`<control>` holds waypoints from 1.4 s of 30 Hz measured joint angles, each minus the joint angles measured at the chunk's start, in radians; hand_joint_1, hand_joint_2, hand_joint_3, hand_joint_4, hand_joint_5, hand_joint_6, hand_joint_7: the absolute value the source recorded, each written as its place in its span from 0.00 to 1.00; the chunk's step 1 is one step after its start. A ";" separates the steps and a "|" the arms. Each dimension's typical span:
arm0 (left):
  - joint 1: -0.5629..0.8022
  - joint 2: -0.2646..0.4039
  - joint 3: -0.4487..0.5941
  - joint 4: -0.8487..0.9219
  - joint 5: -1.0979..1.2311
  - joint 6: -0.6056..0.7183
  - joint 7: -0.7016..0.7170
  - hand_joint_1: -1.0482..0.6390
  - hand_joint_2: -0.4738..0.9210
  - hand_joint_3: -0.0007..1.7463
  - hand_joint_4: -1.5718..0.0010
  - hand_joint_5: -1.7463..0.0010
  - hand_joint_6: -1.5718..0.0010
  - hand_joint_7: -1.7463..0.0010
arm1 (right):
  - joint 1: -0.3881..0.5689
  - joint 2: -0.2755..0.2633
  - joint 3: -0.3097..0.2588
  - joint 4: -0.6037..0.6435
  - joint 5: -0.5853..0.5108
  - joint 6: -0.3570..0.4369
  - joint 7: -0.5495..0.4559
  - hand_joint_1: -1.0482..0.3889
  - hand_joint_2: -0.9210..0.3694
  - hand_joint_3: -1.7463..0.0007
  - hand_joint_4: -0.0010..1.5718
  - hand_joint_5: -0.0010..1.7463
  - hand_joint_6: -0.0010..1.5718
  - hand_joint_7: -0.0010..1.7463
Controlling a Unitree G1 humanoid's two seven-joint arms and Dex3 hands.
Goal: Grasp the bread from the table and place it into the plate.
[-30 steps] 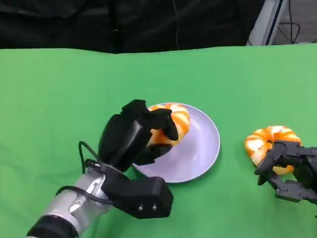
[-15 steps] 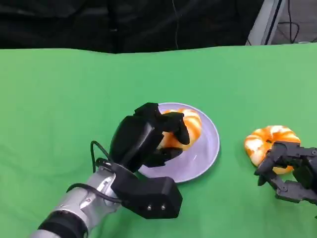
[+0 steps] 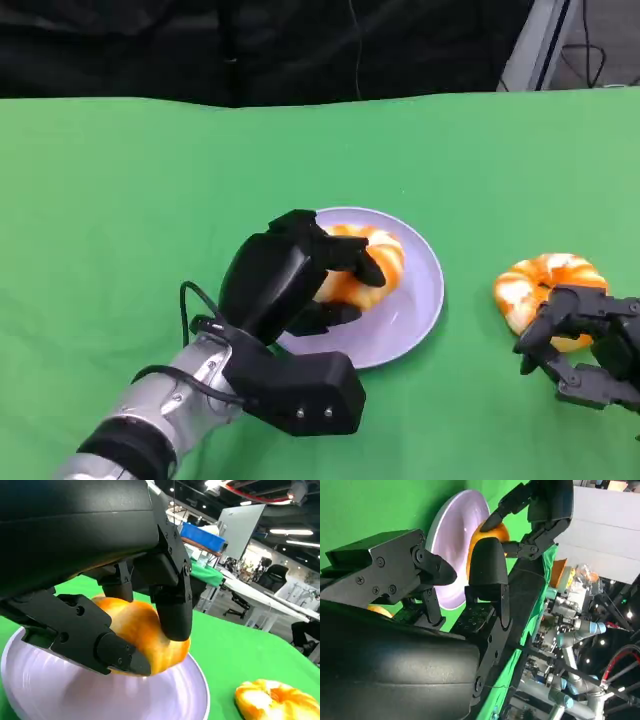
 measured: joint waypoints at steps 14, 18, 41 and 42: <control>-0.009 0.001 -0.006 0.046 0.006 0.014 0.004 0.46 1.00 0.05 0.40 0.93 0.35 1.00 | 0.000 0.000 0.000 0.000 0.000 -0.007 0.000 0.80 0.18 0.52 0.56 0.80 0.59 0.58; -0.009 0.001 -0.007 0.052 0.005 0.031 0.003 0.43 1.00 0.04 0.42 0.95 0.41 1.00 | 0.000 0.000 0.000 0.000 0.001 -0.009 0.002 0.80 0.18 0.52 0.55 0.80 0.59 0.58; -0.017 0.005 -0.028 0.042 -0.006 0.126 -0.117 0.12 1.00 0.19 0.59 1.00 0.66 1.00 | 0.004 0.000 0.000 -0.006 0.014 0.005 0.013 0.80 0.19 0.51 0.55 0.80 0.59 0.56; -0.017 0.005 -0.028 0.040 -0.006 0.131 -0.122 0.11 1.00 0.20 0.60 1.00 0.66 1.00 | 0.005 0.000 0.000 -0.007 0.014 0.005 0.013 0.80 0.18 0.51 0.55 0.80 0.59 0.56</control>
